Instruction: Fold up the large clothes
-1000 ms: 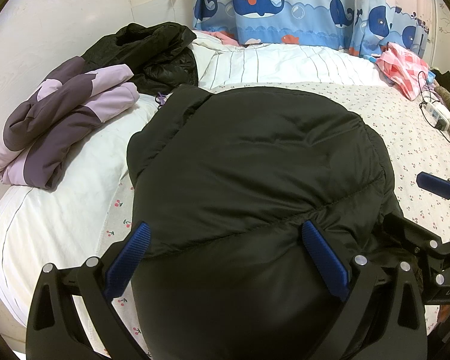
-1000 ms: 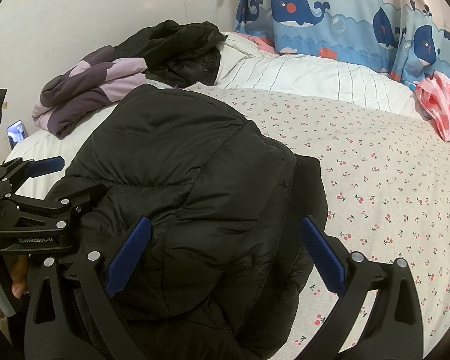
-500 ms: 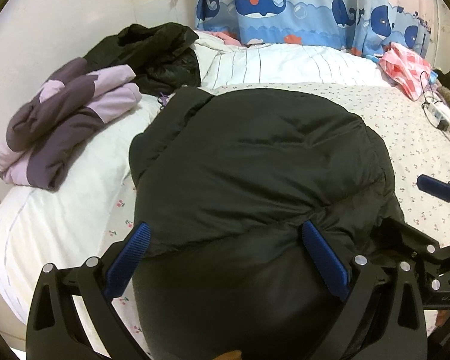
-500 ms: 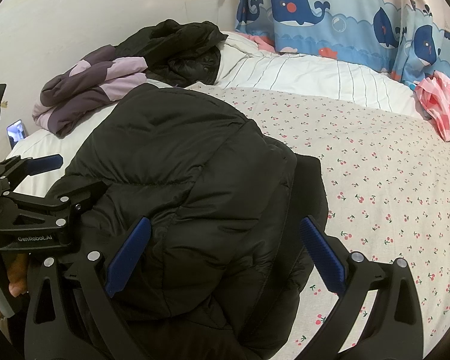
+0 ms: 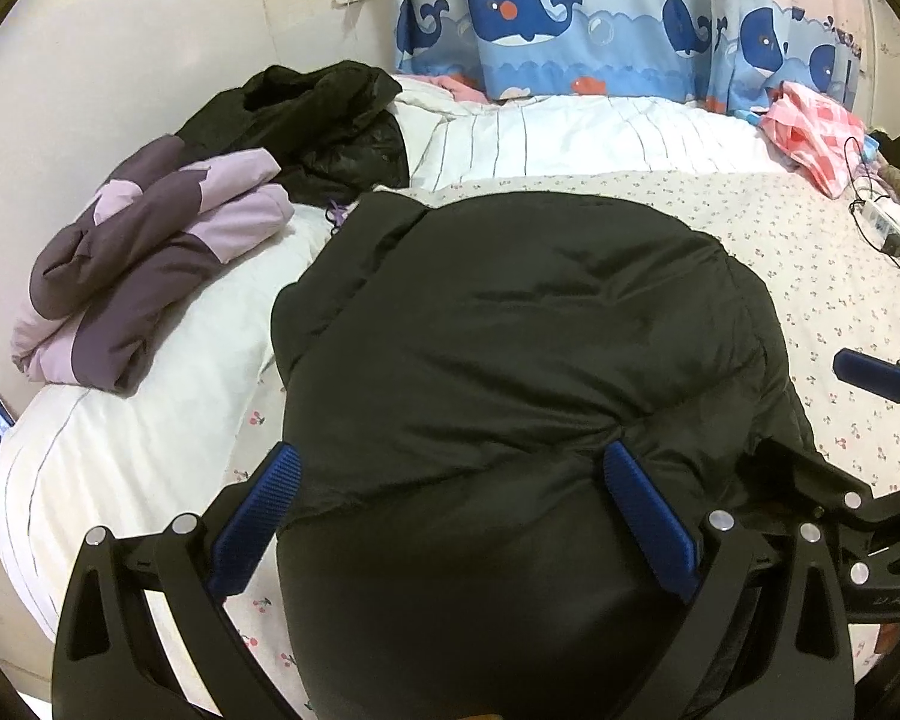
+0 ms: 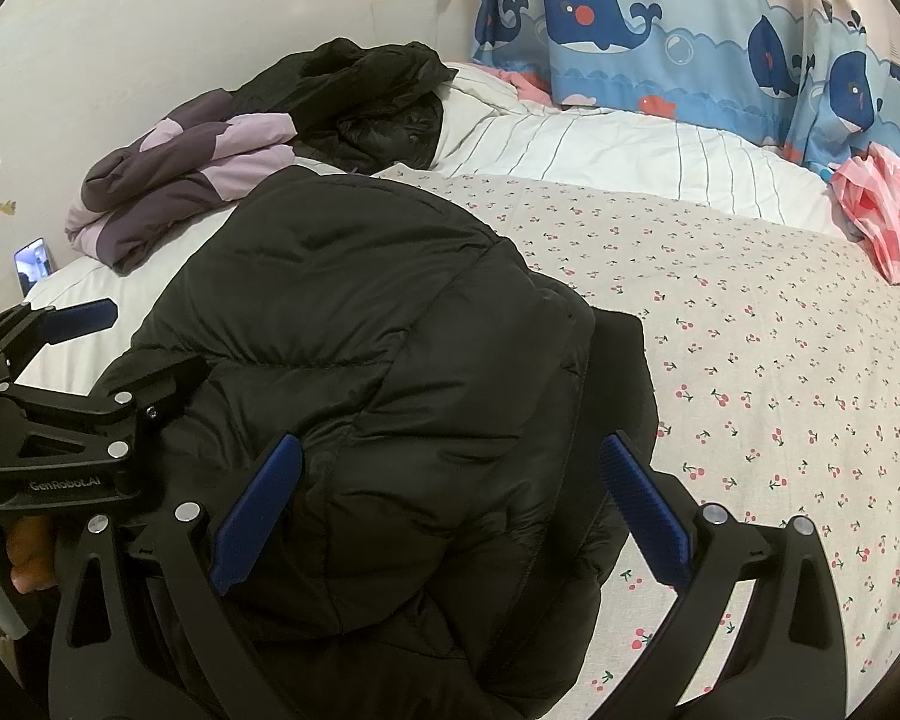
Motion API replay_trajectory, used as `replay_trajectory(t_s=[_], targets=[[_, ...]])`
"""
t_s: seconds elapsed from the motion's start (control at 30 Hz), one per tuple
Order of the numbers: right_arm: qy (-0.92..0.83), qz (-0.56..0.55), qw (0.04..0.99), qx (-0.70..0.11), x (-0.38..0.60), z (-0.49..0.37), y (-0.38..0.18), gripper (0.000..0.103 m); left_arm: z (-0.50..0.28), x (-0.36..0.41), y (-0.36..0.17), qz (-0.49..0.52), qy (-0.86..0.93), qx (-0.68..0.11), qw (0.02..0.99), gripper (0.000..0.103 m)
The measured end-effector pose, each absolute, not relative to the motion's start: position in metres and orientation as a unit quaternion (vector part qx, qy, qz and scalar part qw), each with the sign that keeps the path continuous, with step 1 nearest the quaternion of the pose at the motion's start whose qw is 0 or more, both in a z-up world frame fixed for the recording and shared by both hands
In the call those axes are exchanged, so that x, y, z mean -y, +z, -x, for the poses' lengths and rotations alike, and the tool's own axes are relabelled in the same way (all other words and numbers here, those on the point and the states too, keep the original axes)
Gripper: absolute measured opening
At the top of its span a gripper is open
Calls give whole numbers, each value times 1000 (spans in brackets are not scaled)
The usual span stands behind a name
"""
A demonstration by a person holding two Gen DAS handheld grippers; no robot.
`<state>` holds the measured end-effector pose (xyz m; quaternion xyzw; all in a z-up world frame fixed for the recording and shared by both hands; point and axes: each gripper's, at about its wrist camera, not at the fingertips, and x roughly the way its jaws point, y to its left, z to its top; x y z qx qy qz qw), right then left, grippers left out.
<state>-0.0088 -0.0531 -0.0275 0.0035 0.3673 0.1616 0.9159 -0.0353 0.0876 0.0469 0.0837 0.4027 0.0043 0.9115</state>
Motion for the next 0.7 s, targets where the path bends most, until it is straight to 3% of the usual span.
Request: replay_trajectory(t_s=[0.2,0.7], targets=[[162,-4,916,-368,53,9,-27,96,40,-101,53,-3,-44,-398,916,97],[162,-4,916,-366,53,9,-29,96,40,-83,46,-86,10,-404,911,97]])
